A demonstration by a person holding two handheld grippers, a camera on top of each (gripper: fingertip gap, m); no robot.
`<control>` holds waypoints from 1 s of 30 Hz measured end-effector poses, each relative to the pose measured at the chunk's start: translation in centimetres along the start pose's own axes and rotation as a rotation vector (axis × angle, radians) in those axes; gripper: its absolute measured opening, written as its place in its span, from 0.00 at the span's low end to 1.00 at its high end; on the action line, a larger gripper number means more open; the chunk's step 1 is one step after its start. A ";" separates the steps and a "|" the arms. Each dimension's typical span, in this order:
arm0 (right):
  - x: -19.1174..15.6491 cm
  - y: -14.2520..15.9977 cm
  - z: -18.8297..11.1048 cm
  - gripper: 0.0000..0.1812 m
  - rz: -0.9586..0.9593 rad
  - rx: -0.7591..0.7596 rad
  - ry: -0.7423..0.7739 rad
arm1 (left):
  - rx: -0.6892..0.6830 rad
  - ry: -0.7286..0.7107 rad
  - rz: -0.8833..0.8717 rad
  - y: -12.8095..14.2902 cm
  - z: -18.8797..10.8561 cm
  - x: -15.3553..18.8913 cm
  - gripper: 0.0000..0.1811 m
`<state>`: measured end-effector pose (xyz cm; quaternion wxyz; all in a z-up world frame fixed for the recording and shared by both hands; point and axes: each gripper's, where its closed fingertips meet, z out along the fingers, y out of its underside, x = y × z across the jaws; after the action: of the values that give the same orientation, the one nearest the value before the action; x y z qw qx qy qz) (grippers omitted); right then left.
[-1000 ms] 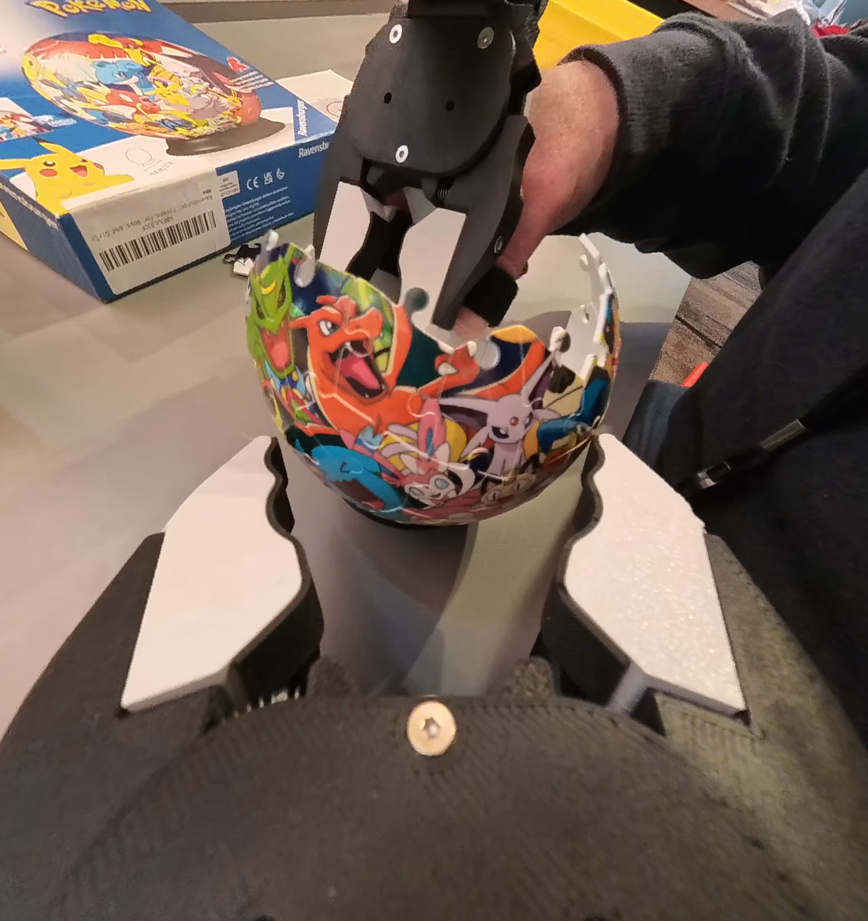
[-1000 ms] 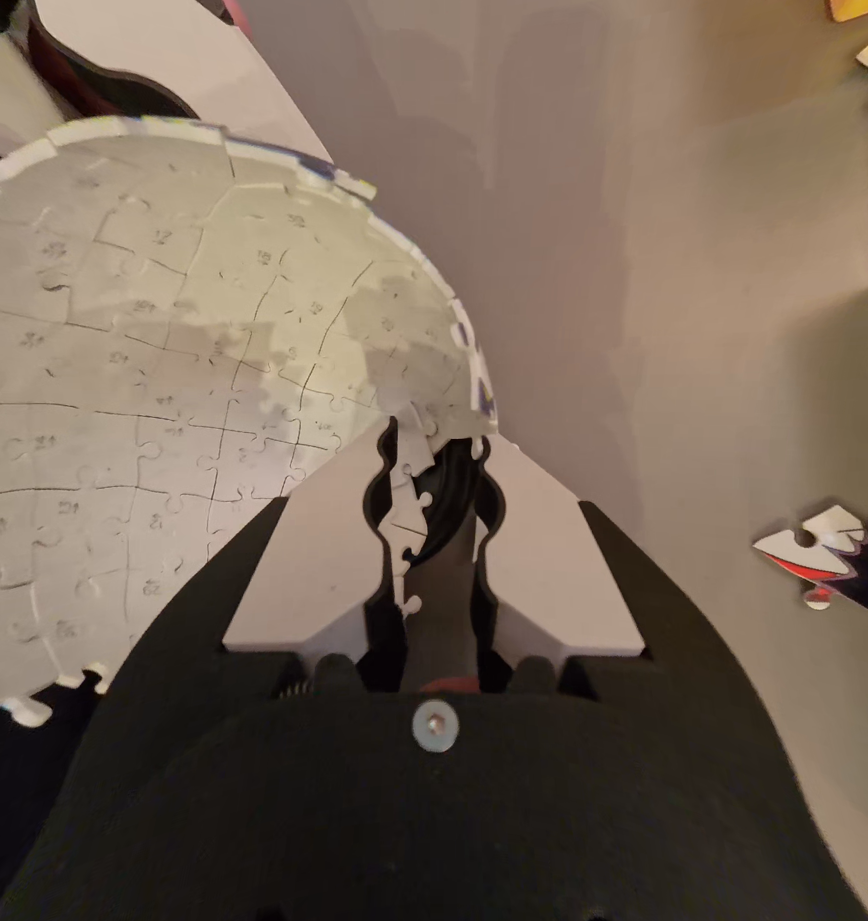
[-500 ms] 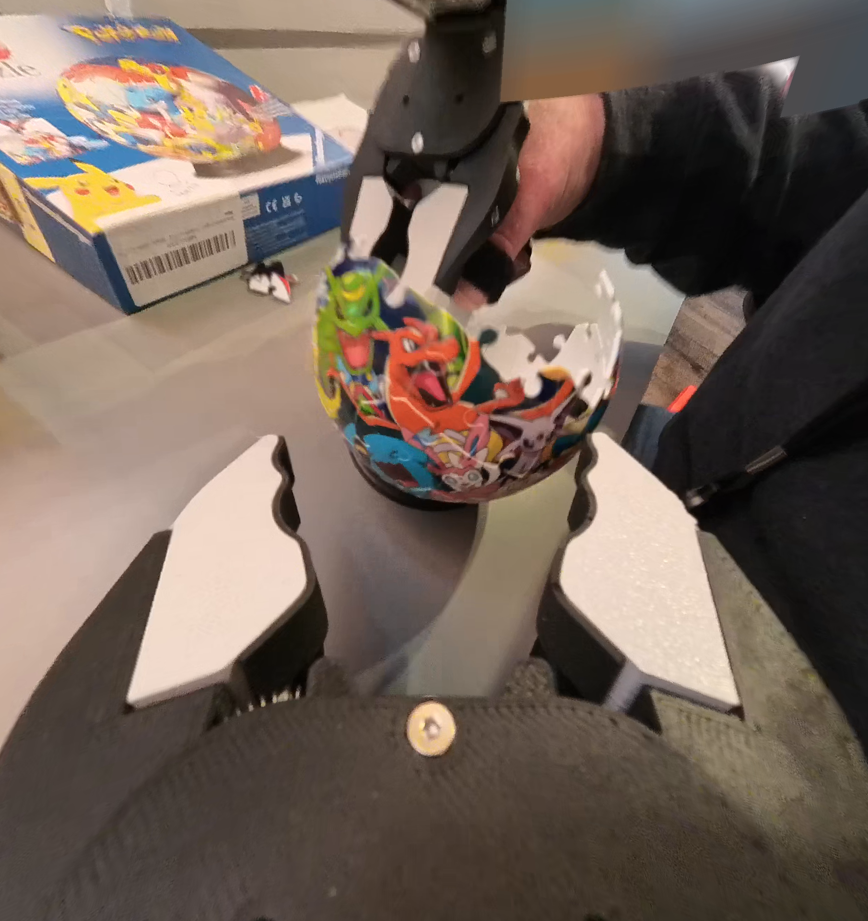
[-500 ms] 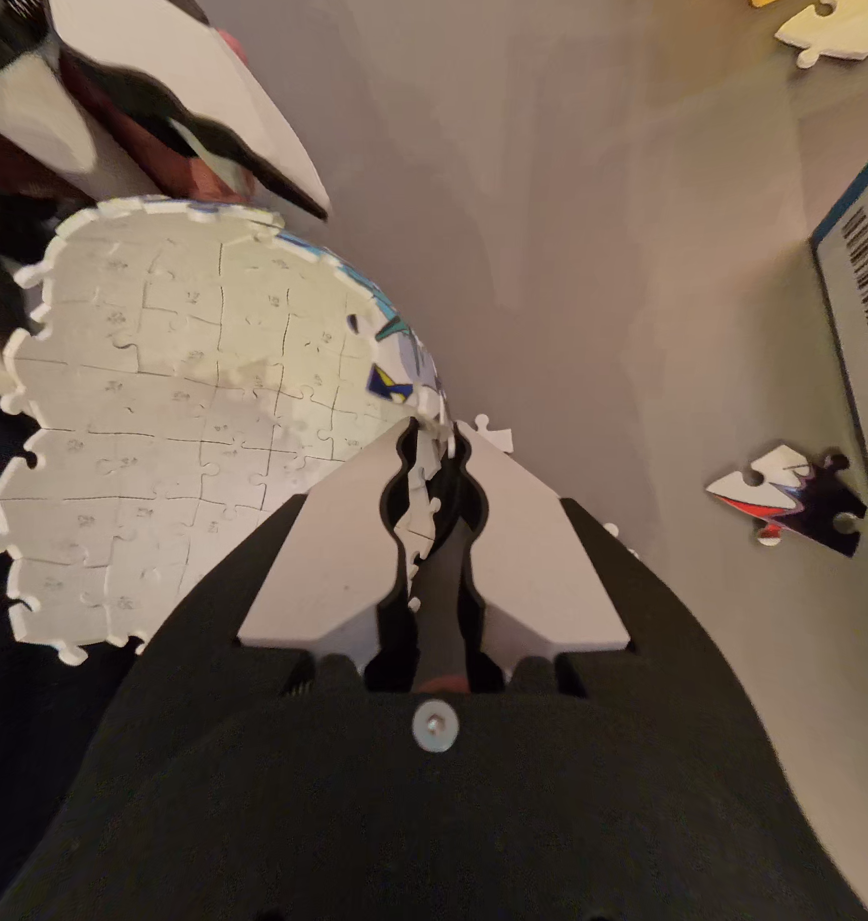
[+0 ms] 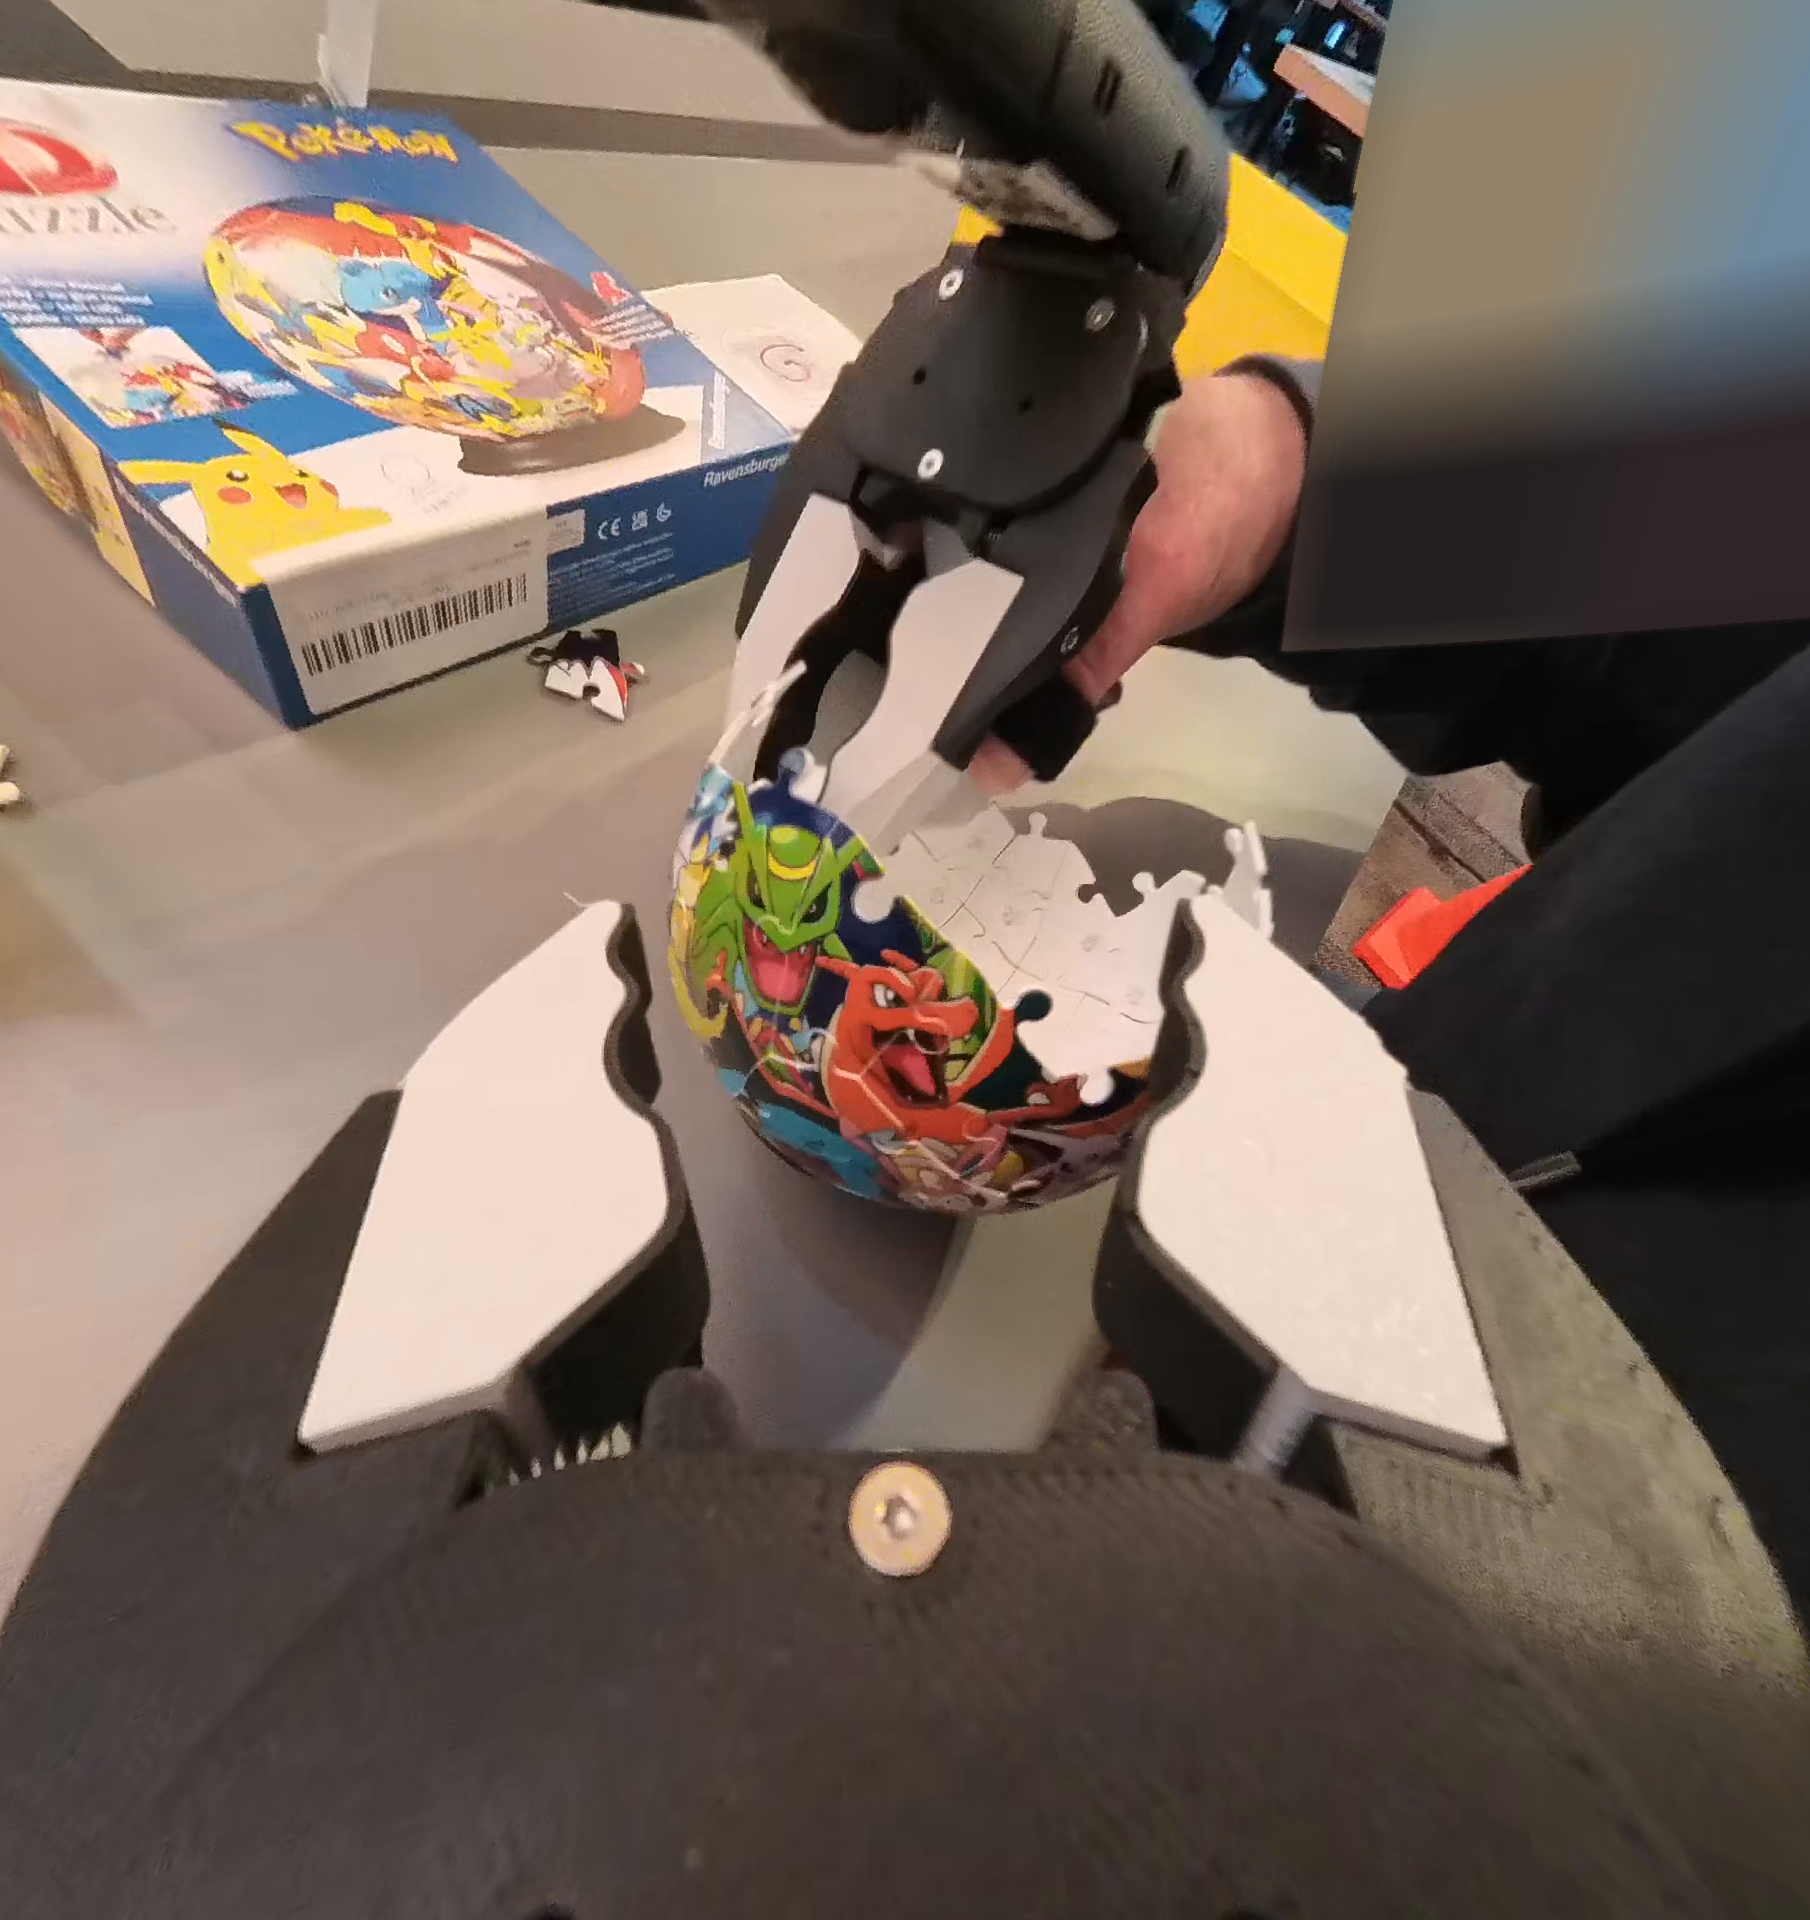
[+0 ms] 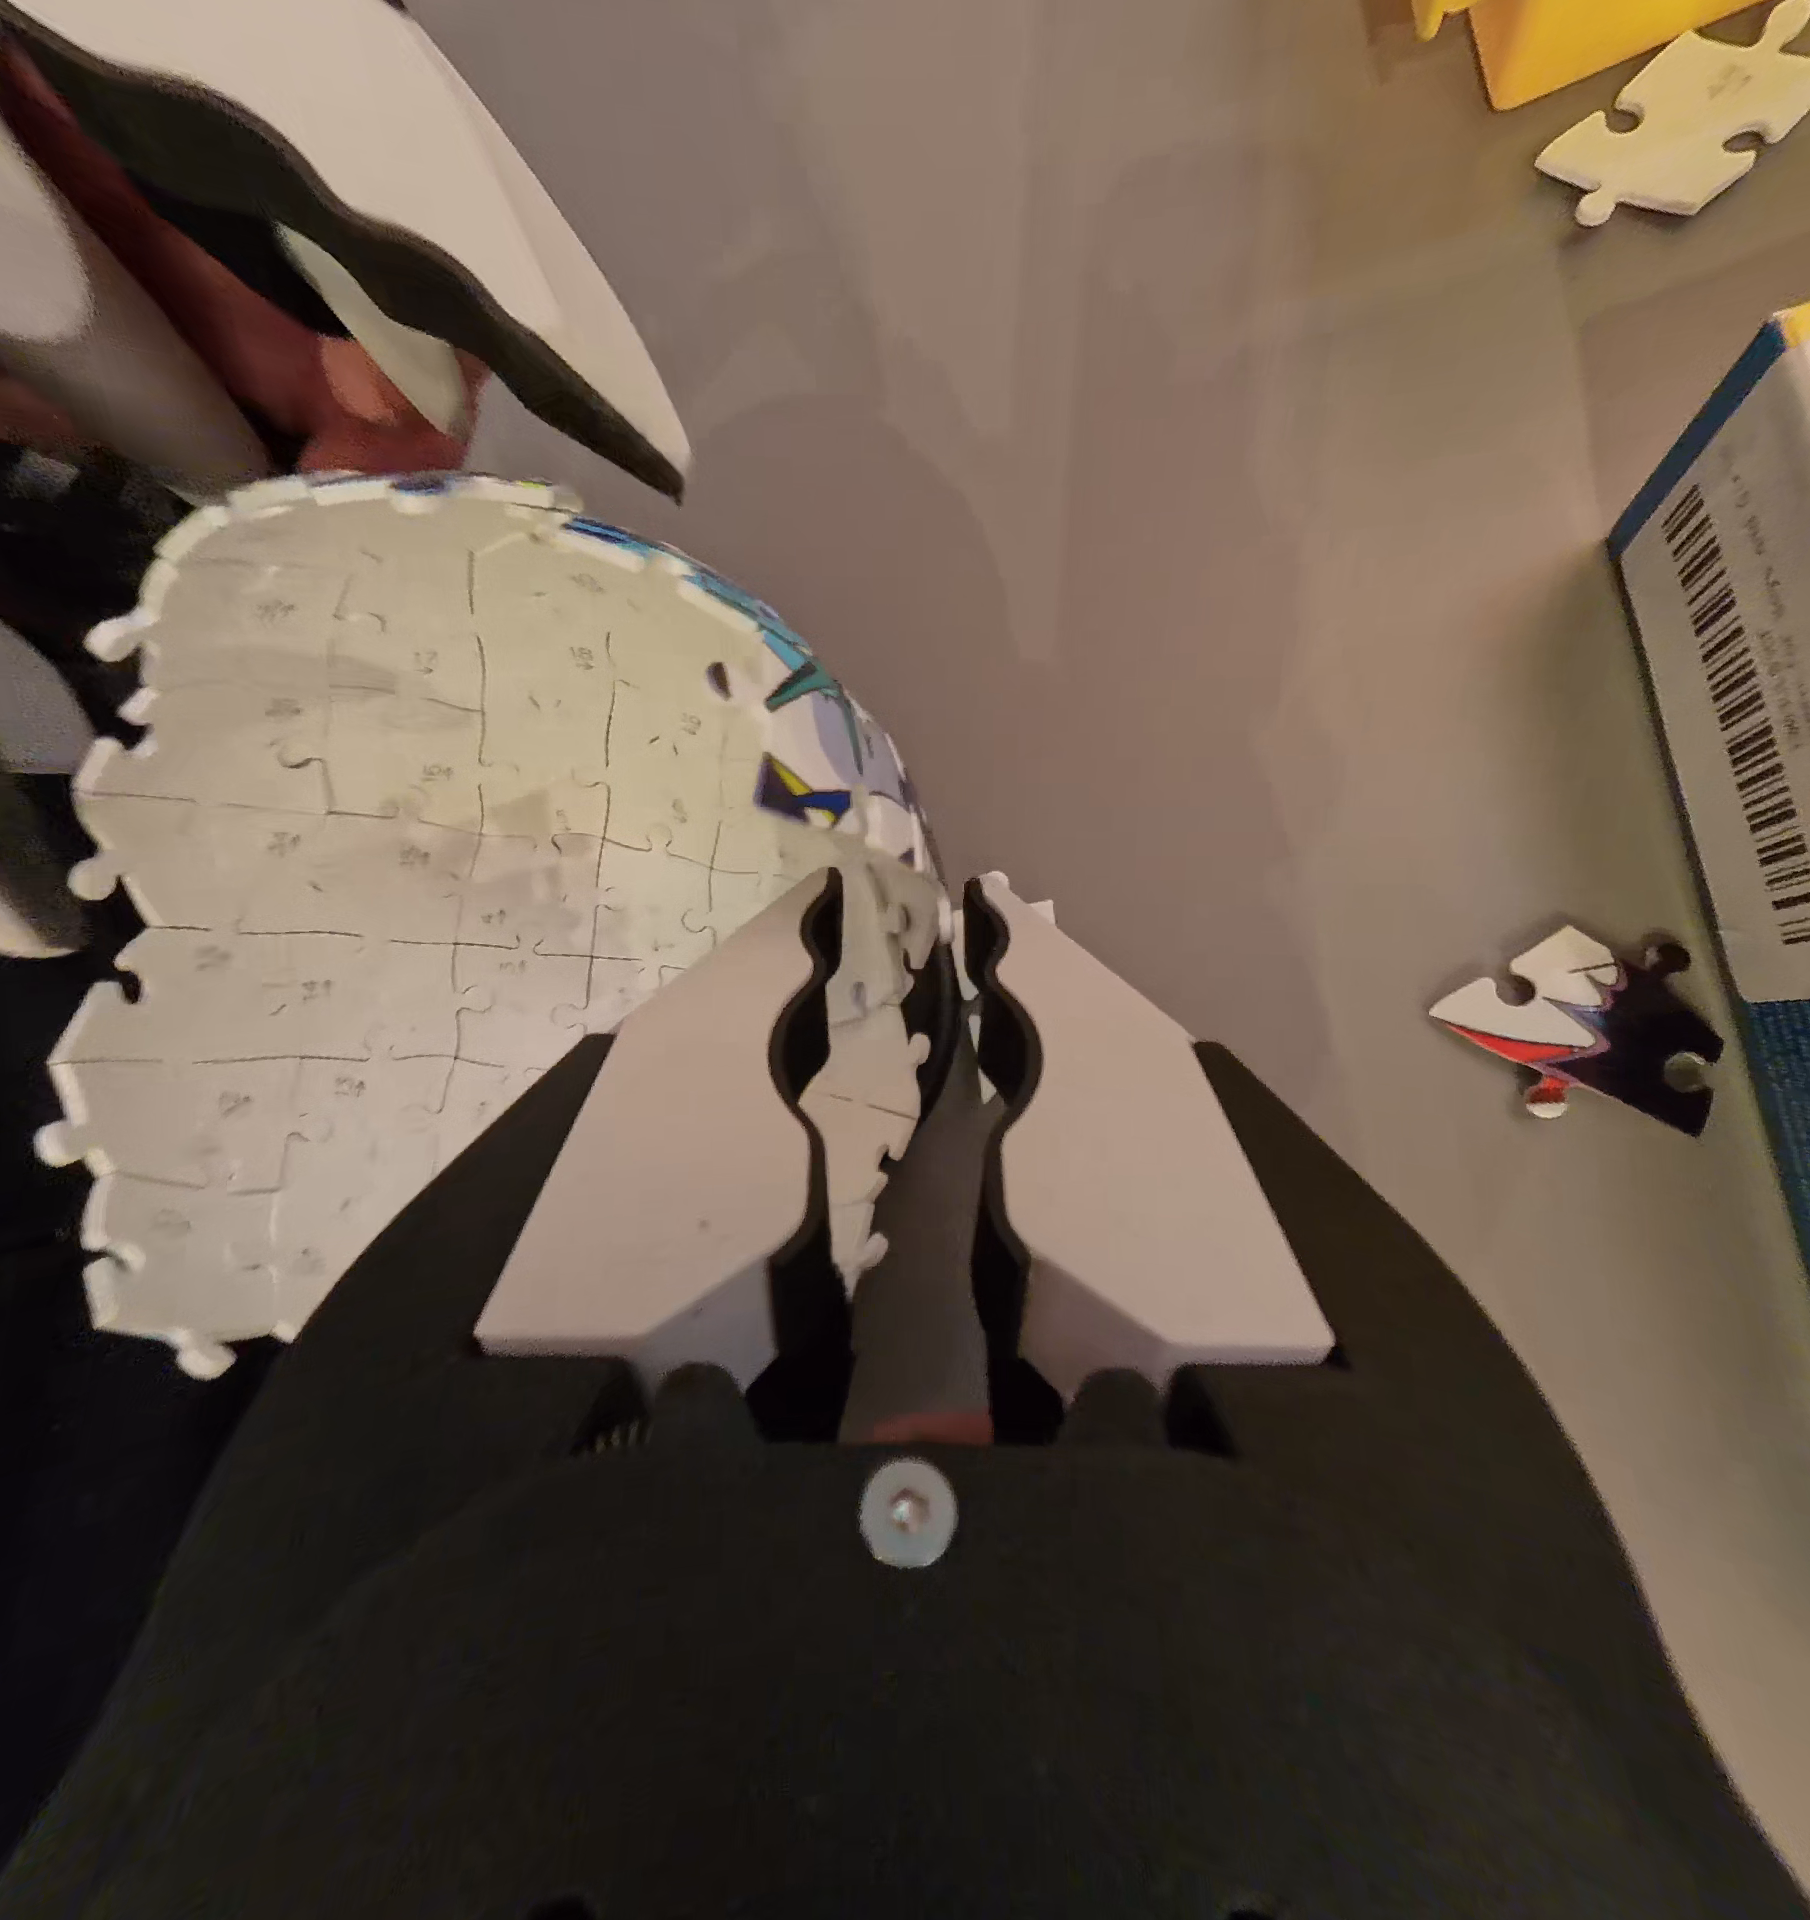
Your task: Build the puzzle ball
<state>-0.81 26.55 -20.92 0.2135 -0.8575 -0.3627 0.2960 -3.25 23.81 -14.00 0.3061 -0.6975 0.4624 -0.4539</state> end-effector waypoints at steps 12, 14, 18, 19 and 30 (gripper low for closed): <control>-0.4 2.1 0.2 0.40 -0.135 -0.152 0.130 | -0.011 -0.001 -0.019 0.8 0.9 0.1 0.49; -0.6 2.3 0.6 0.42 -0.150 -0.164 0.128 | -0.012 0.001 -0.025 1.0 1.0 0.1 0.49; 0.0 2.7 0.8 0.32 -0.169 -0.177 0.167 | -0.014 0.011 -0.032 1.3 1.2 0.2 0.47; 0.1 2.7 0.7 0.32 -0.166 -0.178 0.167 | -0.014 0.012 -0.033 1.3 1.3 0.2 0.46; 0.9 2.3 -0.1 0.18 -0.099 -0.132 0.175 | -0.047 -0.044 -0.033 1.3 1.9 -0.3 0.41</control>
<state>0.92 25.69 -22.49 0.2017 -0.8733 -0.4034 0.1844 -2.01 23.63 -15.95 0.2920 -0.7219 0.4544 -0.4326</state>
